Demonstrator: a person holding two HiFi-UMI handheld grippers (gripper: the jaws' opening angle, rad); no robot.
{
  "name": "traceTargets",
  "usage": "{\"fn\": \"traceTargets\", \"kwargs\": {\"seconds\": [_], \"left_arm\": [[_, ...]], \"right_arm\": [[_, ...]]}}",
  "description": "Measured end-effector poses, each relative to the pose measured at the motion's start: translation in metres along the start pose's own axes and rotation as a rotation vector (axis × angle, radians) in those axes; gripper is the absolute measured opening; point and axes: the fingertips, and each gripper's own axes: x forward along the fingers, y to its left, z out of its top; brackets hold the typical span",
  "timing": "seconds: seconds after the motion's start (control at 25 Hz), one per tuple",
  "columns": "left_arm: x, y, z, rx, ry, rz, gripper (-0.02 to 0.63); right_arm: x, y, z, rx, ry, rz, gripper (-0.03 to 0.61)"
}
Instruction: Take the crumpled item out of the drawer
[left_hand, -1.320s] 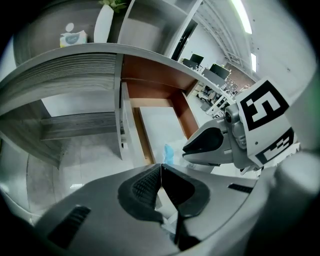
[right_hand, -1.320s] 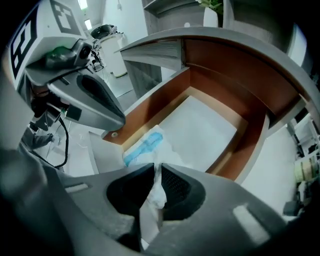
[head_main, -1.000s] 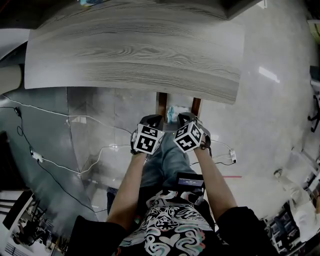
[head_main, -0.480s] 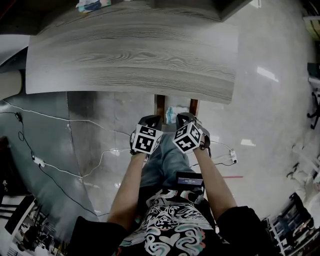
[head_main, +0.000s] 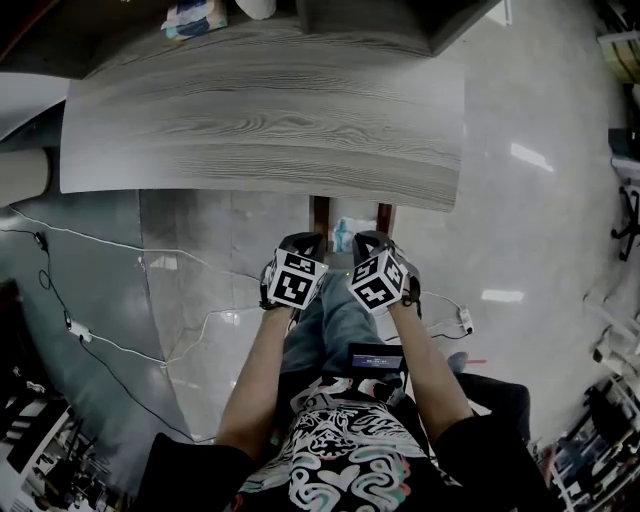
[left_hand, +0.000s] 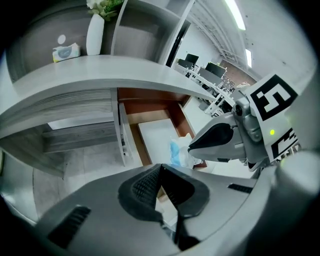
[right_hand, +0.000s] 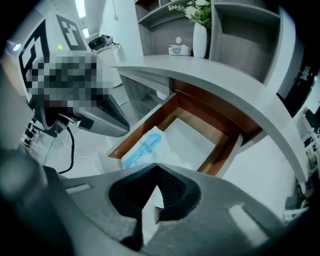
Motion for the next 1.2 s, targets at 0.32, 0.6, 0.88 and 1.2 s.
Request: {"fn": "traceTargets", "kwargs": {"seconds": [0.32,0.6,0.88,1.2], "left_arm": [[-0.021,-0.002,0.01,-0.01,-0.047,-0.001,0.007],[-0.034,0.002,0.019,-0.059,-0.09,-0.013,0.007],[-0.06,0.003,0.038,-0.093,-0.174,-0.017,0.006],[-0.081,-0.001,0.058,-0.081,-0.243,-0.021,0.006]], "right_arm": [[-0.023,-0.001,0.012,0.009,-0.027,-0.02,0.008],[-0.038,-0.002,0.026,0.007,-0.066,-0.042,0.008],[-0.06,0.006,0.032,0.031,-0.122,-0.048,0.008],[-0.083,0.006,0.053,0.008,-0.176,-0.085,0.008]]}}
